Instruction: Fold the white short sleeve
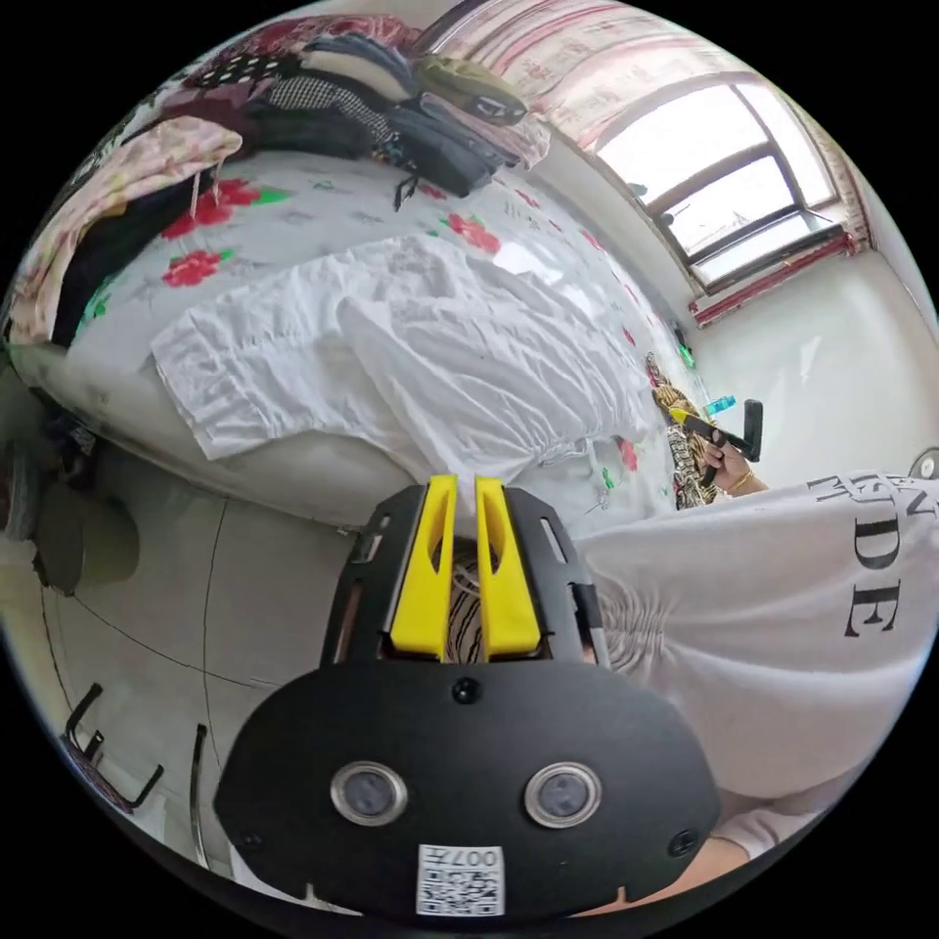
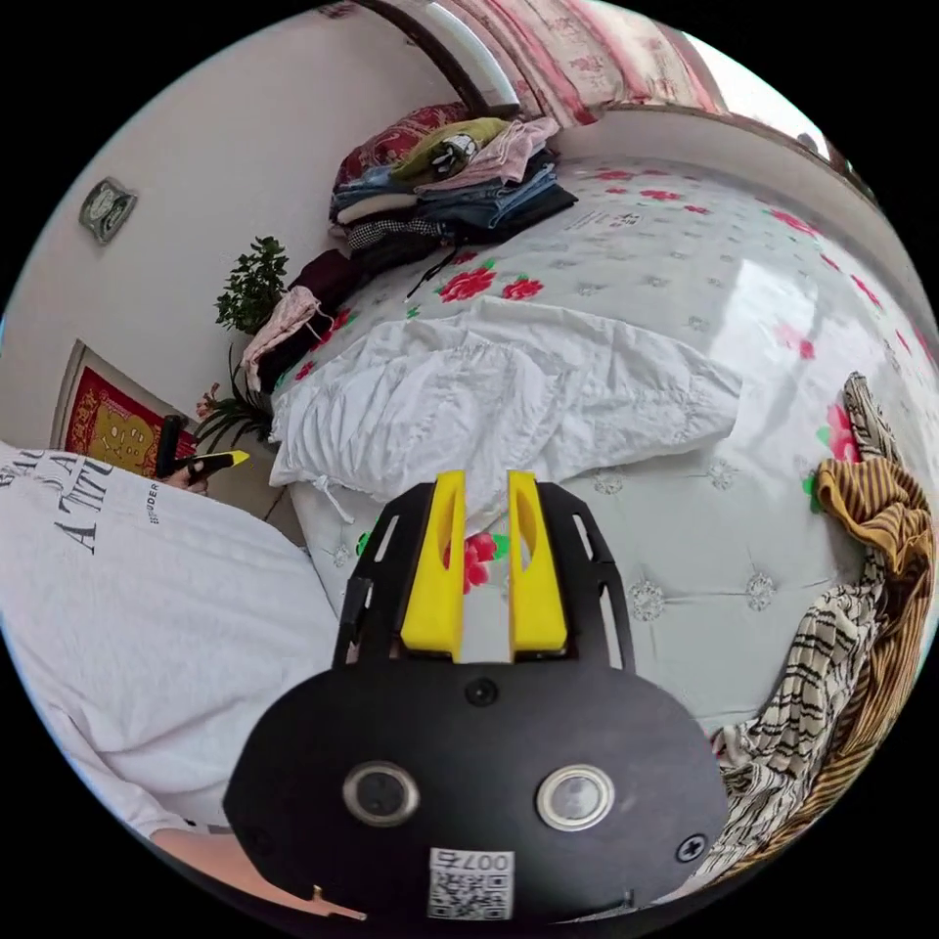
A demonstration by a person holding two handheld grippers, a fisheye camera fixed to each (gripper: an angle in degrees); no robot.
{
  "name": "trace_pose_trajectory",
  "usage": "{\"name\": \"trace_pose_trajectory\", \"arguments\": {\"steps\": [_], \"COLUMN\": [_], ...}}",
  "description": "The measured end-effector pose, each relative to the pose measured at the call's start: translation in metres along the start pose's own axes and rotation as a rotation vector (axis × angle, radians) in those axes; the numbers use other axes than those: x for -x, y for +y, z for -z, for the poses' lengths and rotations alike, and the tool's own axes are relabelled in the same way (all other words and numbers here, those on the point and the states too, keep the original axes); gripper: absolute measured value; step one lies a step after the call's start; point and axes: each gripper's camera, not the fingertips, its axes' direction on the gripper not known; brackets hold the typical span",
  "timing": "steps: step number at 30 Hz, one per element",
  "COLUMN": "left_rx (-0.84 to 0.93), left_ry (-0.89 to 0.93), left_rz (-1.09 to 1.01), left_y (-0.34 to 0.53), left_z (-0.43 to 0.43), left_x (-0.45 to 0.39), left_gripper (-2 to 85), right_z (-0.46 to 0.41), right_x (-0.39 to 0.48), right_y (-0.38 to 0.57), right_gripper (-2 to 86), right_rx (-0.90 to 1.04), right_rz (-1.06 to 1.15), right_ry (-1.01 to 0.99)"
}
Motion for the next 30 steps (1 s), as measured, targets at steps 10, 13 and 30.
{"name": "trace_pose_trajectory", "arguments": {"steps": [10,13,30], "left_rx": [0.068,0.029,0.034], "left_ry": [-0.066,0.059,0.087], "left_rz": [0.064,0.187,-0.207], "left_y": [-0.053,-0.034,-0.096], "left_z": [-0.128,-0.120,-0.084], "left_x": [-0.014,0.008,-0.060], "left_gripper": [2.7,1.8,5.3], "right_z": [-0.105,-0.122,0.031], "right_x": [0.050,0.013,-0.179], "right_y": [-0.026,0.016,0.151], "right_gripper": [1.7,0.5,6.6], "right_rx": [0.032,0.065,-0.490], "right_rz": [0.021,-0.067,-0.856], "right_ry": [-0.086,-0.114,-0.090]}}
